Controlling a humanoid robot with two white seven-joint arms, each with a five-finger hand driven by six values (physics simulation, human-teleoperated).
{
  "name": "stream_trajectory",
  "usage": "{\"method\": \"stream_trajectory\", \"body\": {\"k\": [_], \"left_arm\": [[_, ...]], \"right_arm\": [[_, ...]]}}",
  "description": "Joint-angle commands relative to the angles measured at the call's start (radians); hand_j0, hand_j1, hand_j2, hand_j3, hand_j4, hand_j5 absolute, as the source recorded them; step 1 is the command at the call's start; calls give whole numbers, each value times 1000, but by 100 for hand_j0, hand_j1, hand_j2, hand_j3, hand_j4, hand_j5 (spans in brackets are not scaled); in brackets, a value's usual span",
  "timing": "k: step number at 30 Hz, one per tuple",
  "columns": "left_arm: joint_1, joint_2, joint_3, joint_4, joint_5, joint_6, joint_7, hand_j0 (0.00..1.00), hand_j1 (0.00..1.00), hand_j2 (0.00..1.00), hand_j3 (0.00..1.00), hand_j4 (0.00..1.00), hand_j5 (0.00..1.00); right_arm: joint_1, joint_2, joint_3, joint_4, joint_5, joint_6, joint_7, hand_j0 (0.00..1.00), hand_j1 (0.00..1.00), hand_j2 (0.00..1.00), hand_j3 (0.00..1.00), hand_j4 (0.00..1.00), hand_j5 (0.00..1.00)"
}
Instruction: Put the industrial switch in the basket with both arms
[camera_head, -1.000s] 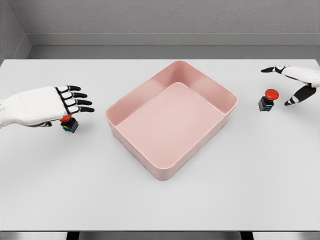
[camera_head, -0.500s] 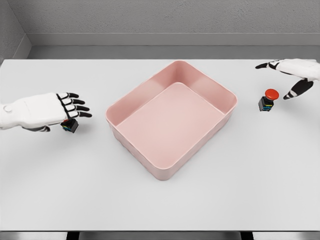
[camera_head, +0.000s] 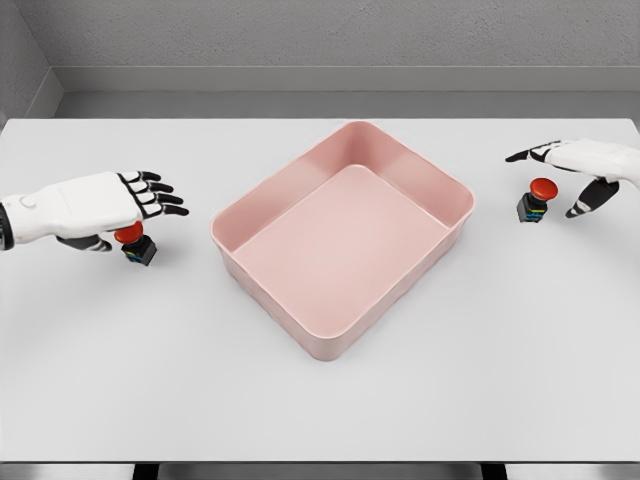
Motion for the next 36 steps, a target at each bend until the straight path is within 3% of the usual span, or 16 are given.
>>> {"method": "stream_trajectory", "body": {"k": [1,7,17,36], "left_arm": [[-2,-12,-25,26,1,1,0,100,100,100,100,100,100],[-8,-13,-63,56,-5,1,1,100,100,100,100,100,100],[-8,-12,-63,57,-6,1,6,100,100,100,100,100,100],[-17,-33,-63,83,29,1,35,100,100,100,100,100,100]], "right_arm": [[0,-3,3,-7,-6,3,-5,100,100,100,100,100,100],[0,-3,9,-12,-6,3,-5,97,97,97,97,97,97],[-2,0,33,-6,-6,3,-5,94,94,94,94,94,94],[-5,2,45,-9,-6,3,-3,80,80,80,80,80,80]]}}
